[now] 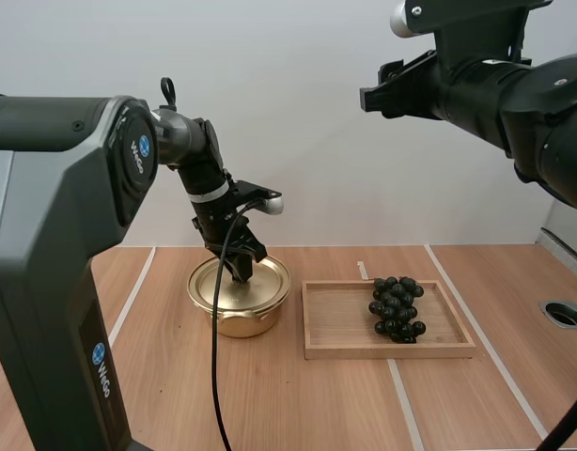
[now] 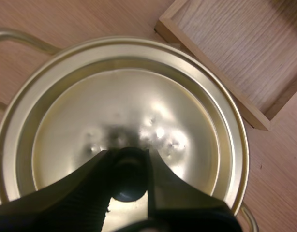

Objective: Open the pot, put the pineapple inside, and close it

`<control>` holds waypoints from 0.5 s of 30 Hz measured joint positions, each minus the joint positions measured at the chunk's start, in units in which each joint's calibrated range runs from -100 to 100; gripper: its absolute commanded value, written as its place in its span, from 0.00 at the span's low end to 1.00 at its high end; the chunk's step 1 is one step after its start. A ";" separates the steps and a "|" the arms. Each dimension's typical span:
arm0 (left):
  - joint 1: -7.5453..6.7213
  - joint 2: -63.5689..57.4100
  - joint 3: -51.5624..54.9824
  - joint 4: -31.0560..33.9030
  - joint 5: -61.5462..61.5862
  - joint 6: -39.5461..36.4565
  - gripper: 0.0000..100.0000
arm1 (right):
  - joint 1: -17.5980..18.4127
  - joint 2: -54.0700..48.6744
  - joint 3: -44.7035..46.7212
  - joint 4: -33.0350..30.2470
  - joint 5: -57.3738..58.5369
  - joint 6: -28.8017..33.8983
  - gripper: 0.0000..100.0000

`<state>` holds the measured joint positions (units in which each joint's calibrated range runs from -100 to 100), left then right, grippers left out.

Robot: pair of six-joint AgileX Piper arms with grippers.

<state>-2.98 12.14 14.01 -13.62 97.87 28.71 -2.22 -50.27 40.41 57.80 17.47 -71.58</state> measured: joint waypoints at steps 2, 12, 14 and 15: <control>0.00 0.00 0.00 -0.25 0.00 0.10 0.03 | 0.00 0.00 0.00 0.00 0.00 0.00 1.00; 0.00 0.13 0.00 -1.03 0.51 0.16 0.92 | 0.00 0.00 0.00 0.00 0.44 0.00 1.00; 0.00 0.41 0.00 -1.49 1.02 0.16 1.00 | 0.00 0.00 0.00 0.00 1.53 0.00 1.00; 0.00 0.41 0.00 -1.60 1.24 0.32 1.00 | 0.00 0.00 0.00 0.00 2.03 0.00 1.00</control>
<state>-2.98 12.55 14.01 -15.22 99.11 29.03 -2.22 -50.27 40.41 57.80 19.50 -71.58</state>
